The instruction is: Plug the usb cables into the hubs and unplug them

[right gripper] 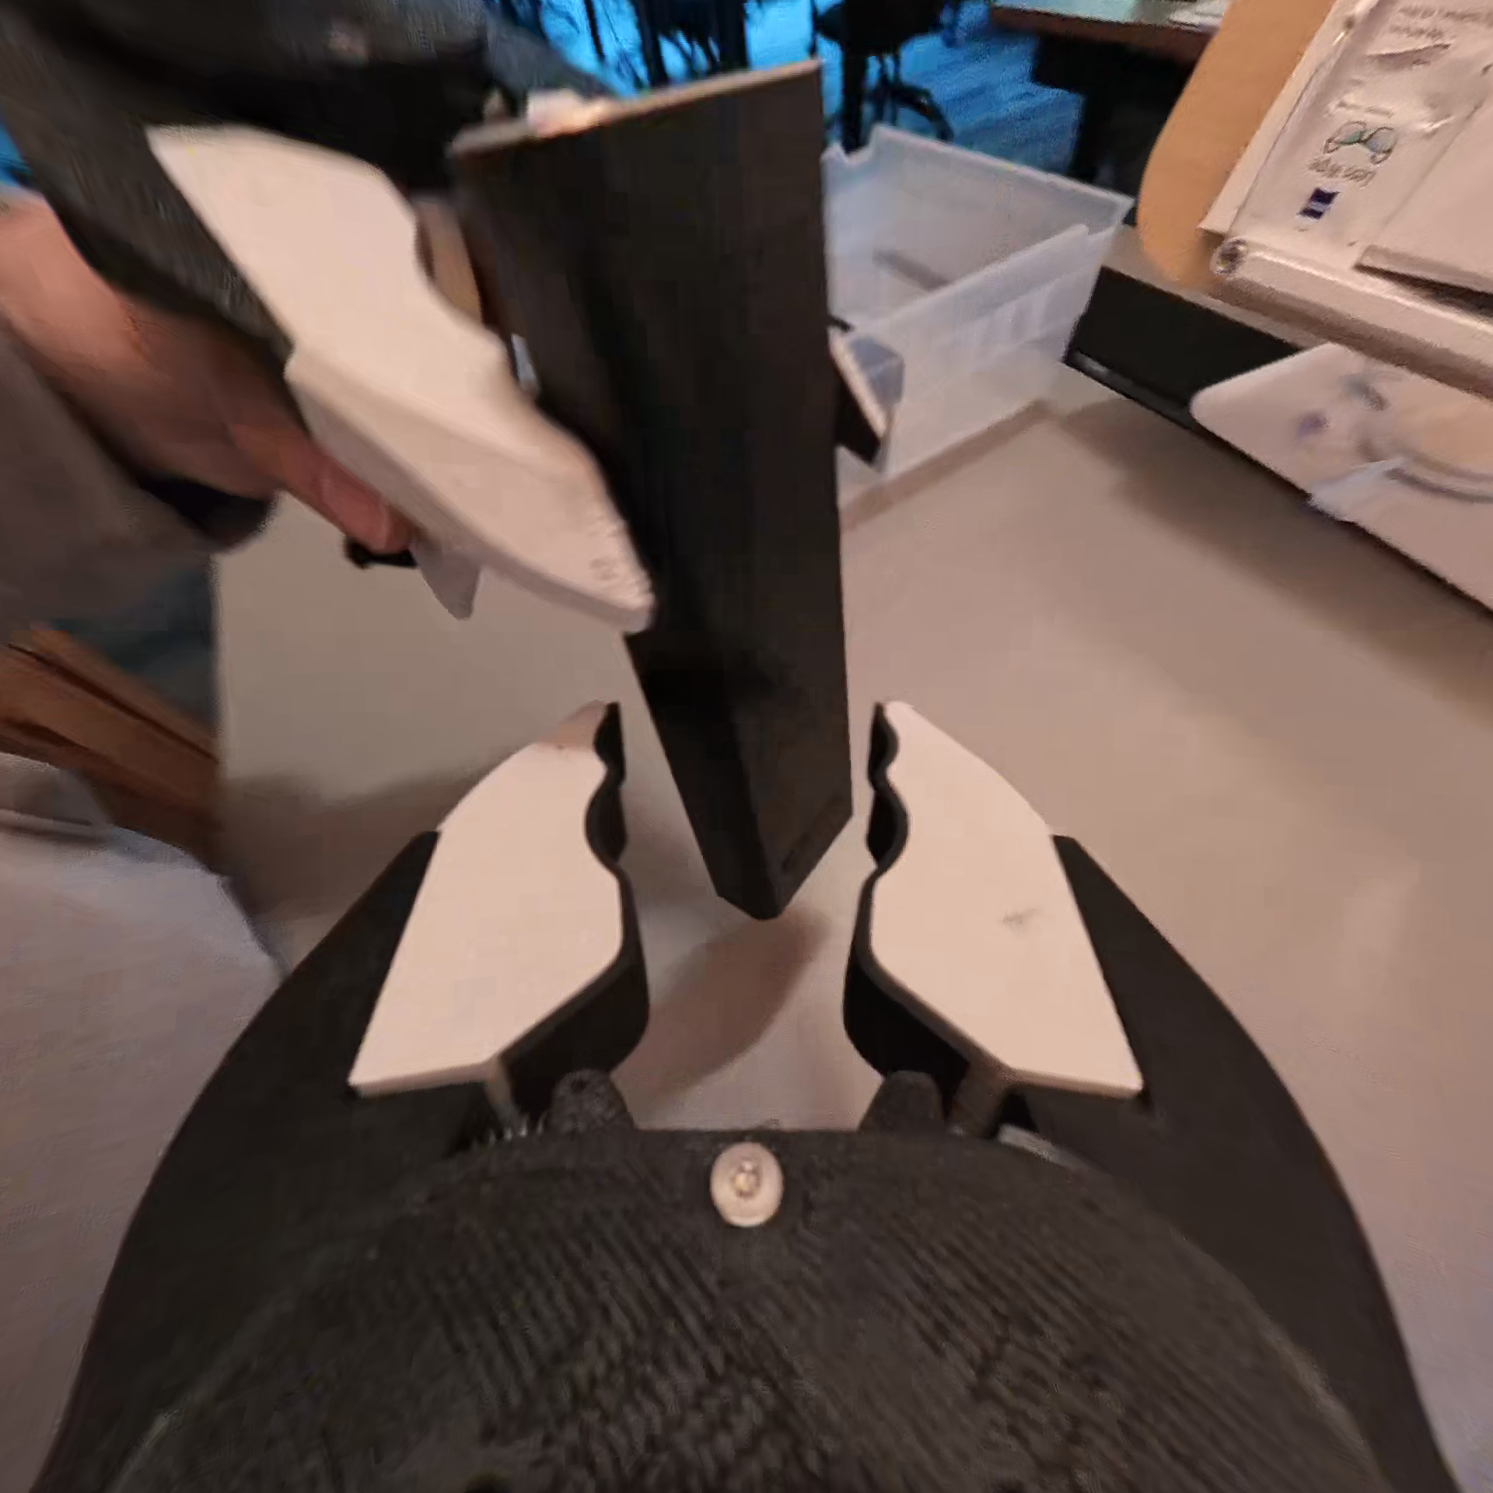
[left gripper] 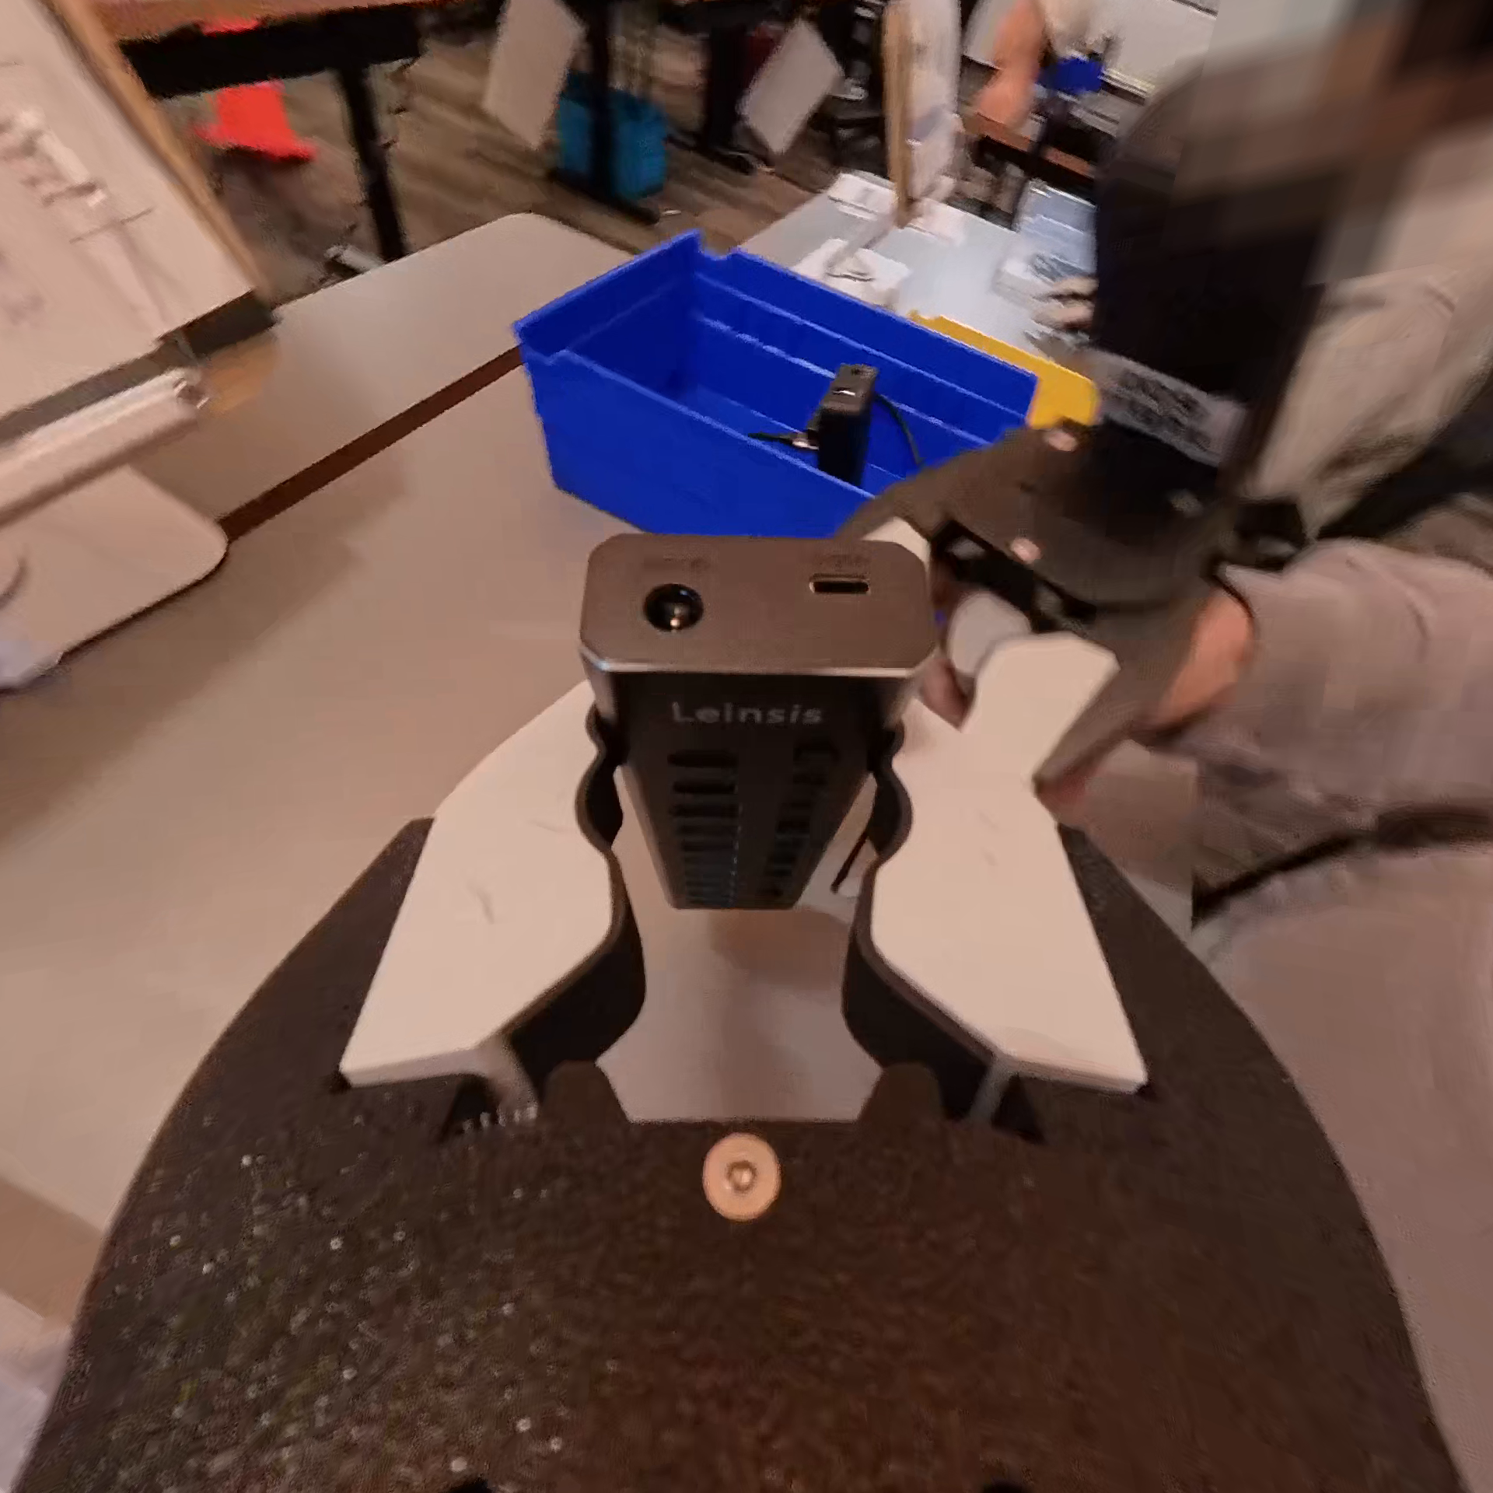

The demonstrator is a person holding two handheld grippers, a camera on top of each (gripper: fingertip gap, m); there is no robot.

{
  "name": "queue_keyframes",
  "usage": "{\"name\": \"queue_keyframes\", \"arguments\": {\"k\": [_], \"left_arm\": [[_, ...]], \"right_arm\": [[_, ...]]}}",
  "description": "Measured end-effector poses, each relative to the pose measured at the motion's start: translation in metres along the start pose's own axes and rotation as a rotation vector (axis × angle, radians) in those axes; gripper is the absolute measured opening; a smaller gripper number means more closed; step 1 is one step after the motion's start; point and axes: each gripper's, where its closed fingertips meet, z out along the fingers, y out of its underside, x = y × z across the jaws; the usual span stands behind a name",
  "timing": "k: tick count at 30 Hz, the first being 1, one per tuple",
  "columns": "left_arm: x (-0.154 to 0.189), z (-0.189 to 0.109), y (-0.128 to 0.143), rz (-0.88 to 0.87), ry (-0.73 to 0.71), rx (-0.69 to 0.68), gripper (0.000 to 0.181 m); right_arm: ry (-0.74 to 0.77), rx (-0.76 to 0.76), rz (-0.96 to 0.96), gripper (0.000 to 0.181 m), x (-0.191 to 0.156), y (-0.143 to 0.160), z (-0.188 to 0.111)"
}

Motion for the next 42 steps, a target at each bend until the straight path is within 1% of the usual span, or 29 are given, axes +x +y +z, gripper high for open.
{"name": "queue_keyframes", "arguments": {"k": [1,4,7,10,14,17,20,21,24,27,30,32,34,36,38,41,42], "left_arm": [[0.006,-0.002,-0.002,0.040,0.052,0.014,0.060],[0.023,-0.009,-0.013,0.113,0.215,0.097,0.059],[0.037,-0.013,-0.018,0.189,0.323,0.127,0.059],[0.042,-0.011,-0.018,0.241,0.354,0.109,0.059],[0.049,-0.009,-0.018,0.257,0.386,0.100,0.059],[0.054,-0.008,-0.020,0.246,0.408,0.116,0.059],[0.058,-0.005,-0.020,0.245,0.418,0.133,0.059],[0.061,-0.005,-0.019,0.244,0.428,0.135,0.059],[0.063,-0.003,-0.013,0.269,0.447,0.108,0.059],[0.067,-0.004,-0.011,0.254,0.488,0.113,0.059],[0.066,-0.003,-0.010,0.248,0.478,0.060,0.059],[0.062,-0.002,-0.009,0.233,0.439,0.002,0.060],[0.056,-0.003,-0.015,0.211,0.372,-0.004,0.071],[0.056,-0.006,-0.023,0.213,0.339,0.004,0.079],[0.057,-0.008,-0.027,0.268,0.288,-0.023,0.079],[0.060,-0.008,-0.026,0.341,0.246,-0.108,0.078],[0.060,-0.007,-0.024,0.360,0.233,-0.129,0.066]], "right_arm": [[-0.059,0.031,0.031,0.064,-0.003,-0.004,-0.003],[-0.192,0.084,0.066,0.076,-0.013,-0.014,-0.006],[-0.262,0.046,0.010,0.076,-0.028,-0.012,-0.001],[-0.242,0.014,-0.029,0.070,-0.032,-0.009,0.006],[-0.258,0.010,-0.028,0.070,-0.037,-0.005,0.007],[-0.258,0.043,-0.034,0.074,-0.042,-0.009,0.008],[-0.239,0.130,-0.036,0.079,-0.042,-0.021,0.006],[-0.256,0.141,-0.033,0.078,-0.045,-0.023,0.006],[-0.275,0.076,-0.097,0.075,-0.049,-0.013,0.007],[-0.280,0.019,-0.158,0.073,-0.052,-0.006,0.009],[-0.281,0.043,-0.151,0.073,-0.052,-0.007,0.010],[-0.289,0.044,-0.136,0.073,-0.051,-0.006,0.010],[-0.240,0.030,-0.161,0.073,-0.043,-0.005,0.009],[-0.220,-0.002,-0.172,0.073,-0.039,-0.002,0.008],[-0.212,-0.019,-0.179,0.073,-0.037,0.000,0.007],[-0.208,-0.020,-0.178,0.073,-0.037,0.001,0.007],[-0.224,-0.023,-0.171,0.073,-0.040,0.002,0.006]]}}
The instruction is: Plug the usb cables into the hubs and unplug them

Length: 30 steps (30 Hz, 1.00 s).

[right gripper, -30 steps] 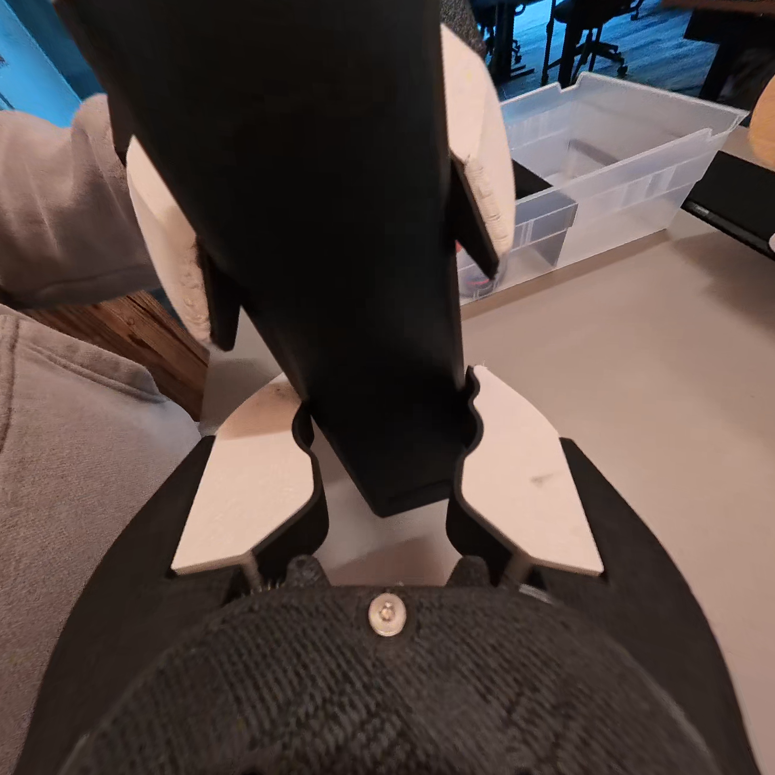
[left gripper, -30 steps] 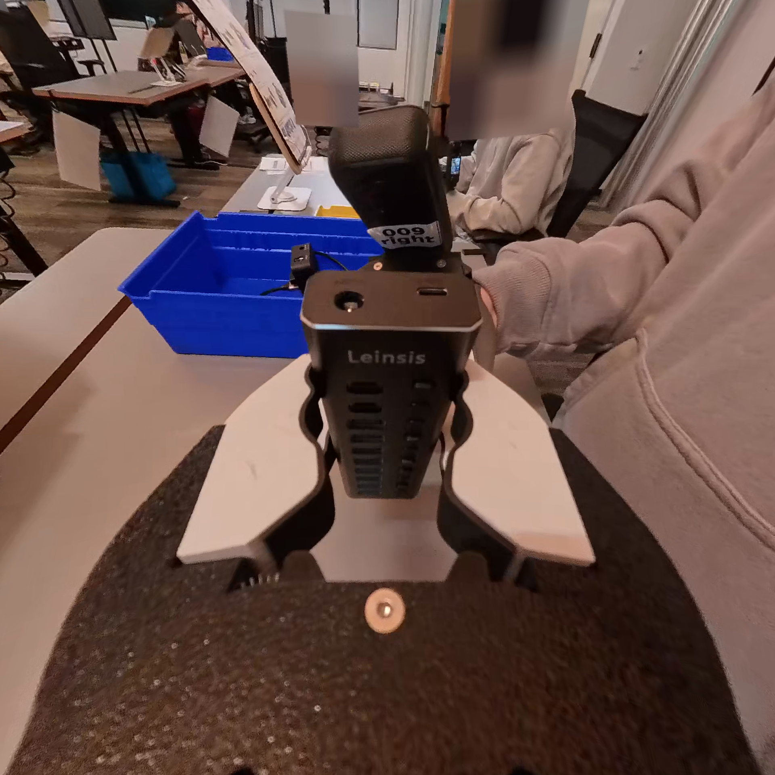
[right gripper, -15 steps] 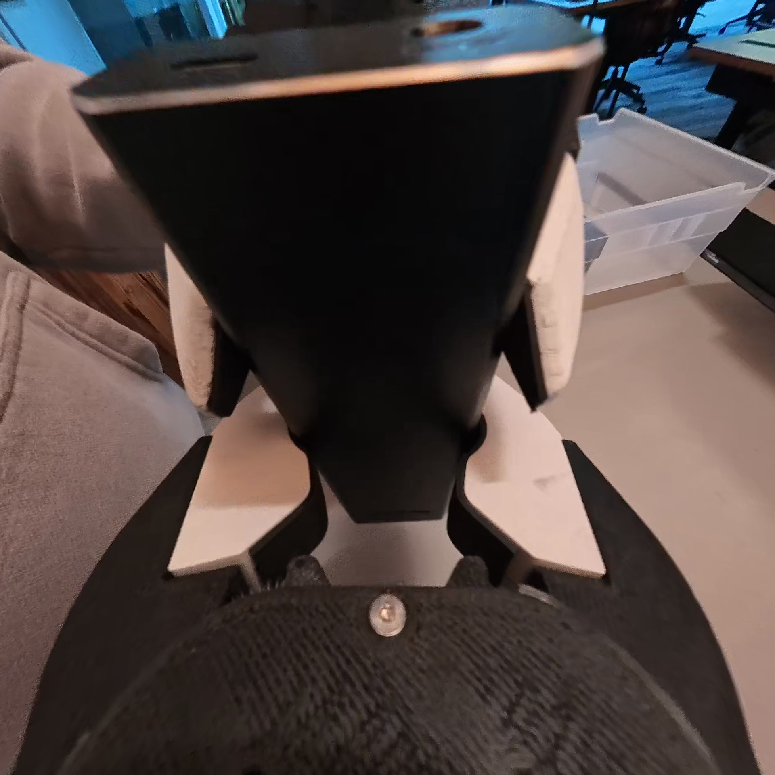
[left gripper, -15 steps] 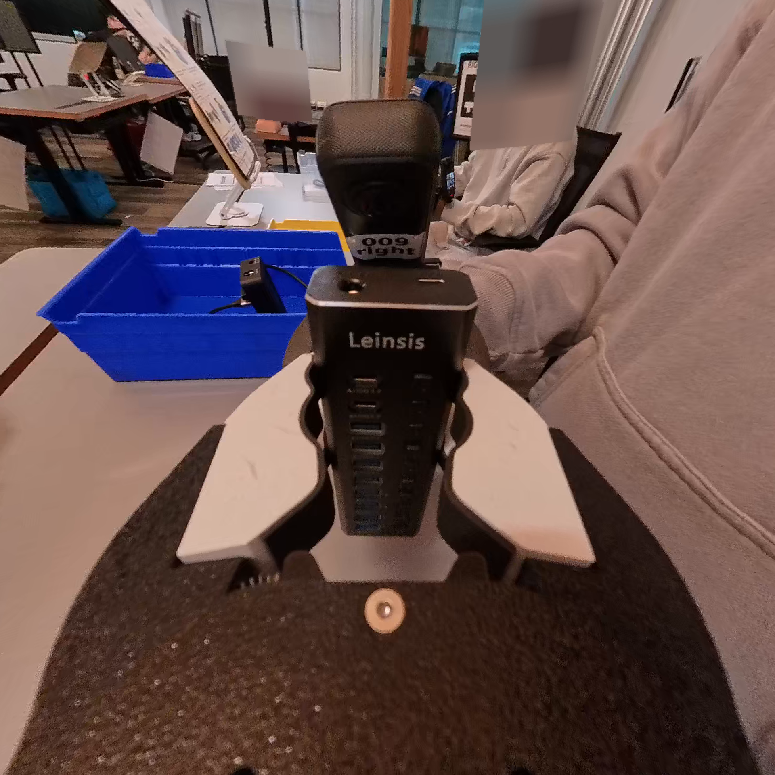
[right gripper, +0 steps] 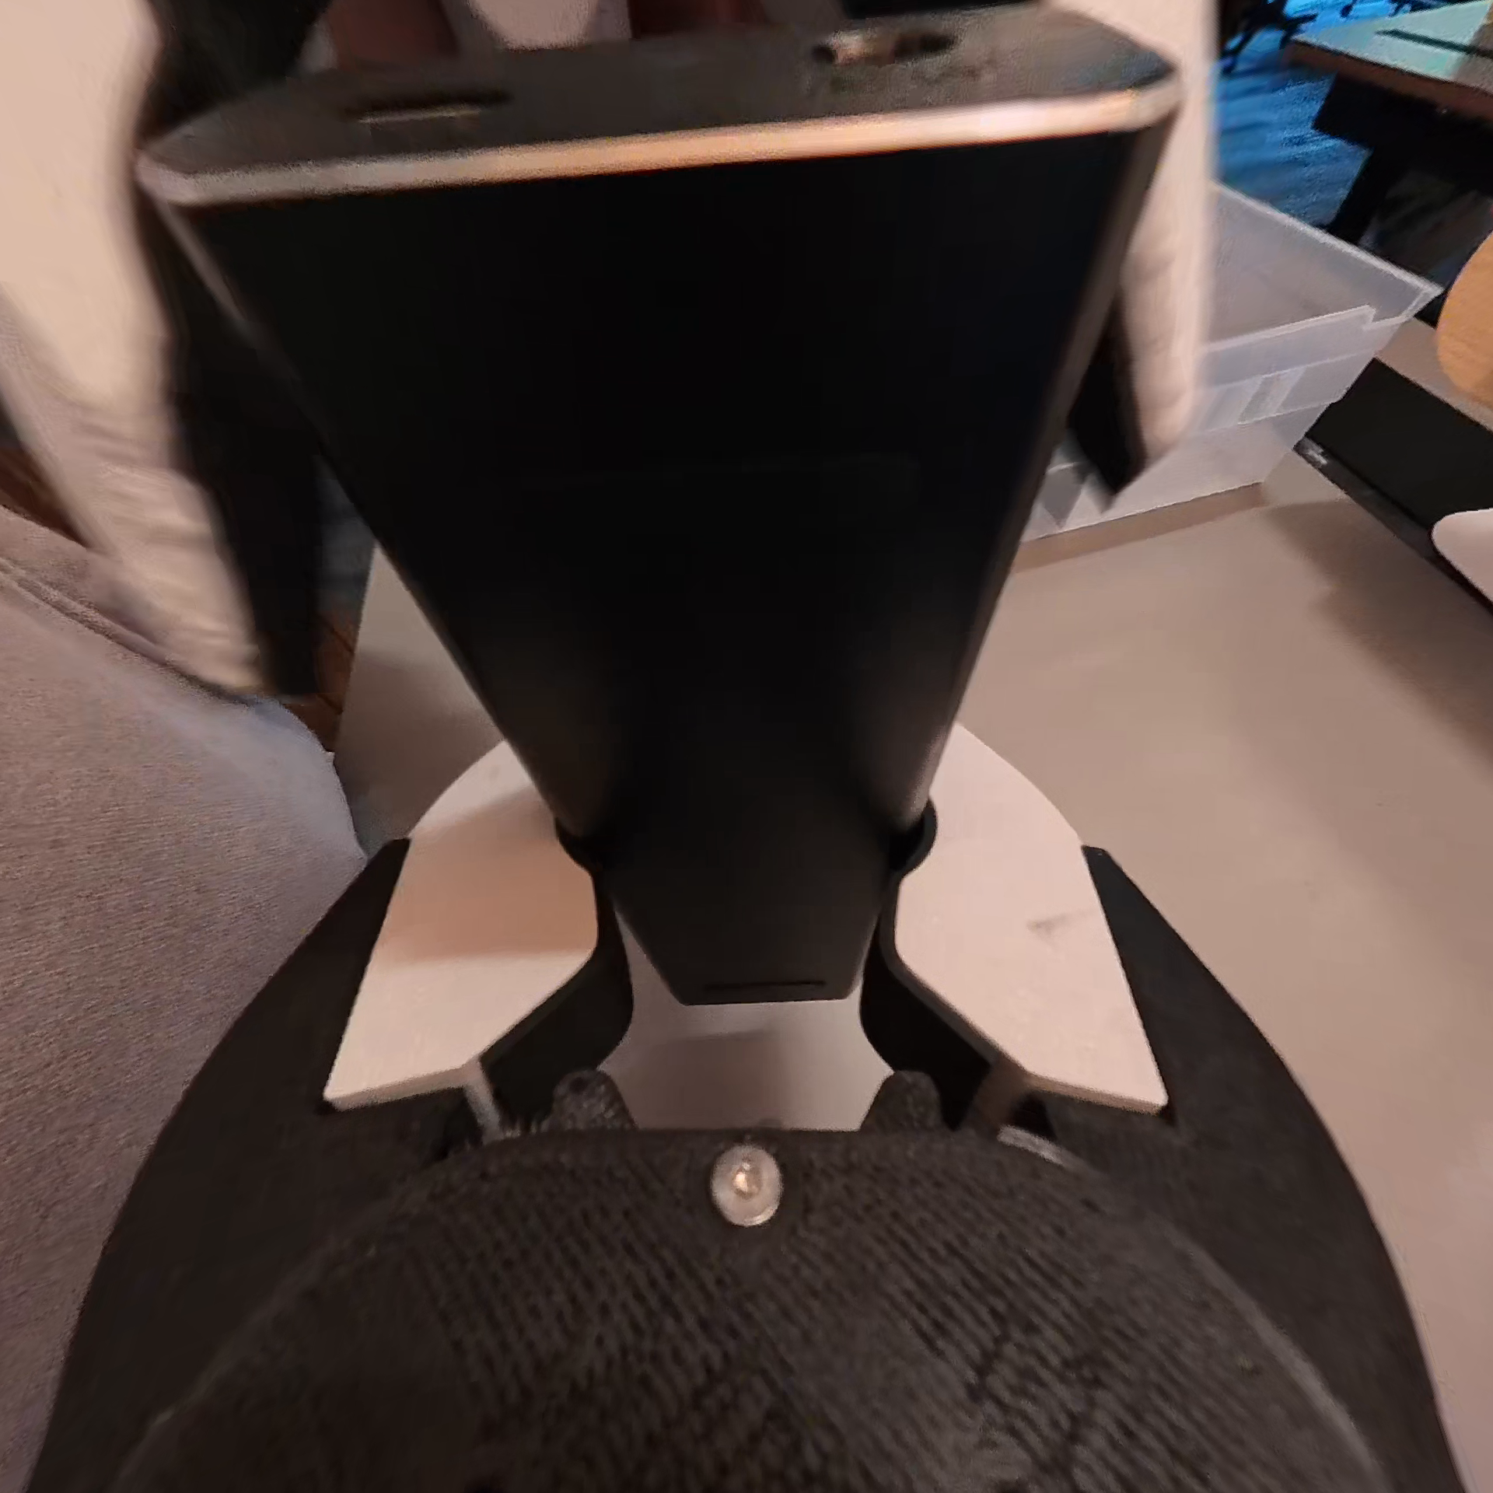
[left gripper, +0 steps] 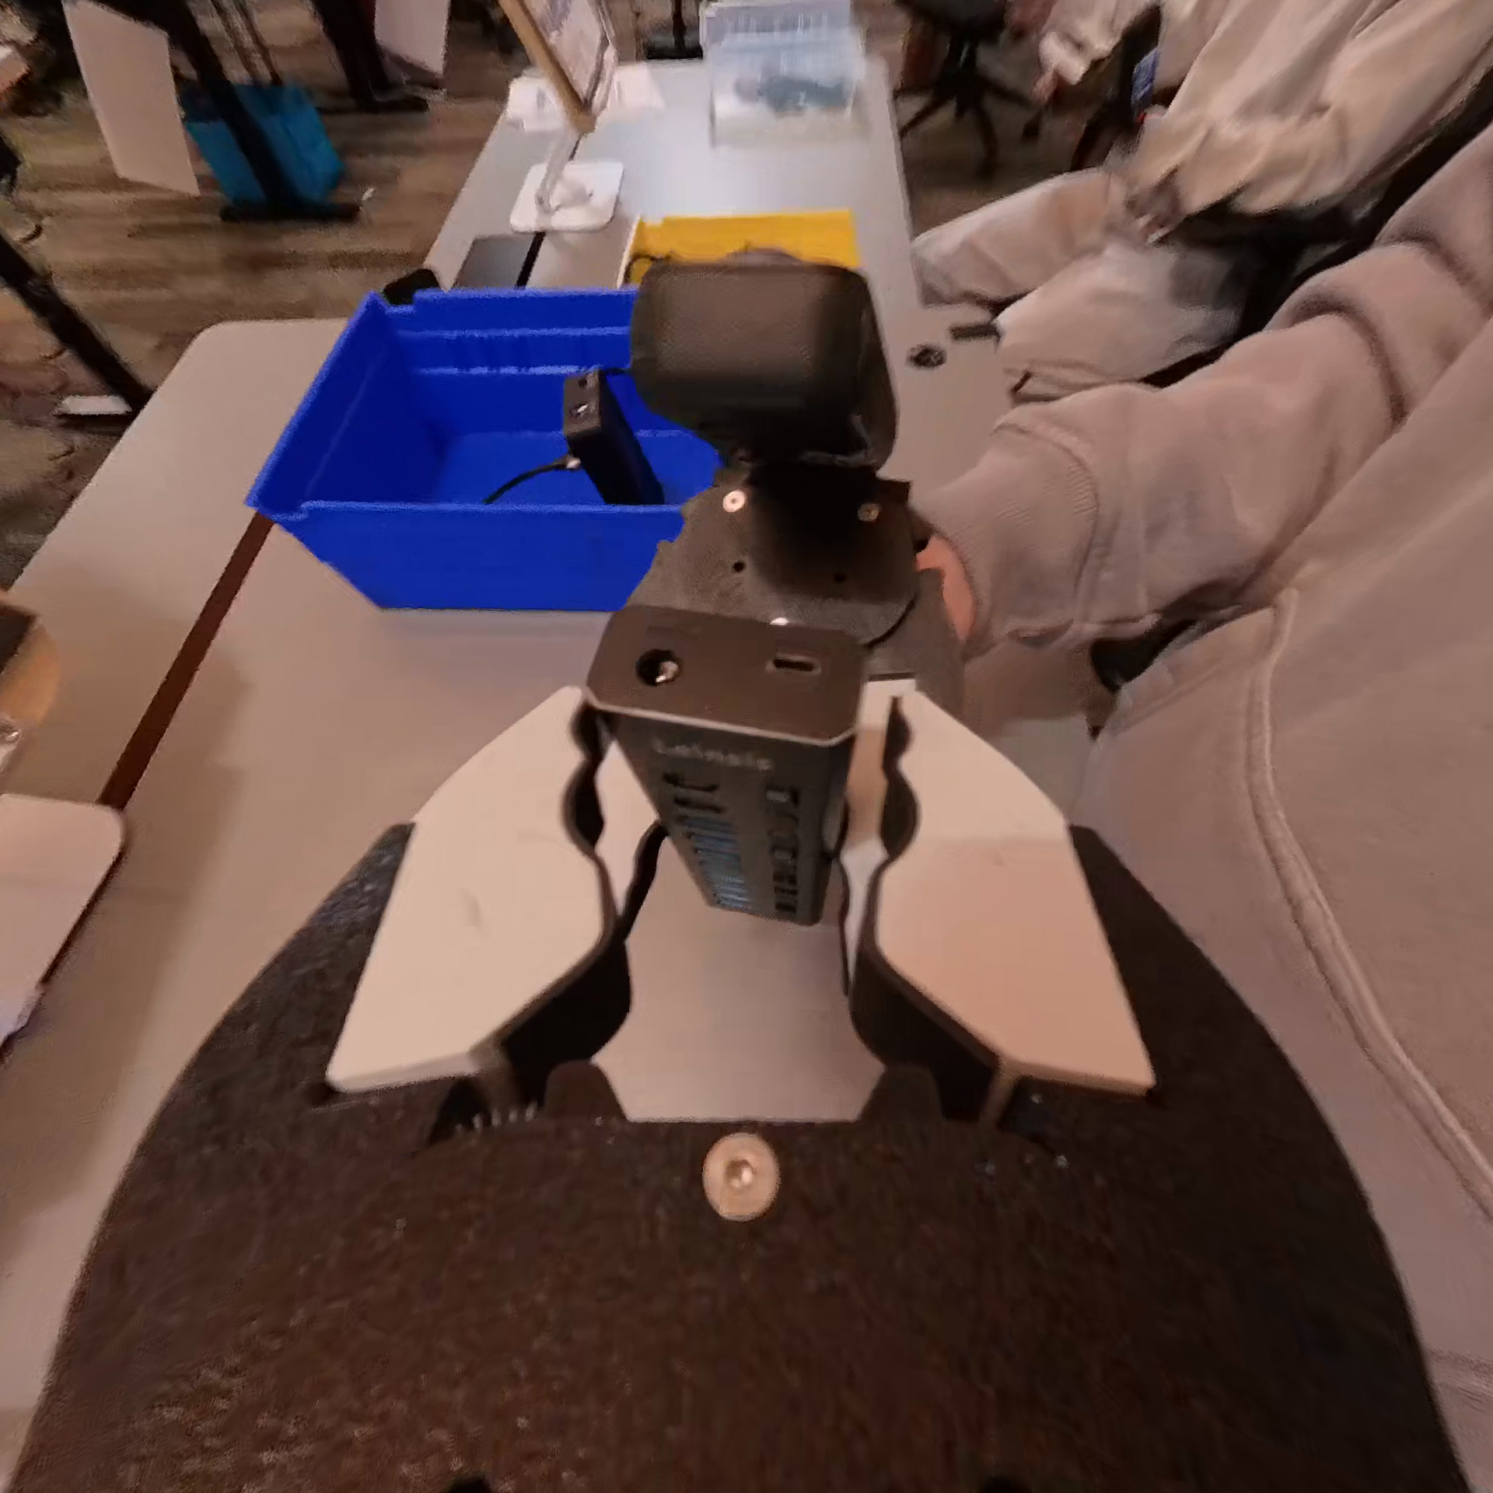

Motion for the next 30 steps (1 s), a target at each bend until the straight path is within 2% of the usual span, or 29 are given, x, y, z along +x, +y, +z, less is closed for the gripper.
{"name": "queue_keyframes", "arguments": {"k": [1,9,14,28,30], "left_arm": [[-0.001,0.000,0.001,0.016,-0.014,-0.009,0.059],[-0.004,-0.006,-0.004,-0.048,-0.026,0.097,0.058],[-0.005,-0.003,0.003,-0.046,-0.028,0.075,0.058],[-0.002,0.003,0.016,-0.086,-0.013,0.055,0.058],[-0.005,-0.002,0.015,-0.101,-0.040,0.069,0.067]], "right_arm": [[0.007,0.006,-0.012,0.073,0.000,-0.001,0.000],[0.016,0.046,0.010,0.074,0.002,-0.008,-0.004],[0.001,0.144,0.045,0.076,0.000,-0.026,-0.007],[0.004,0.101,0.050,0.073,-0.001,-0.012,-0.001],[0.028,0.110,0.033,0.074,0.003,-0.013,-0.005]]}}
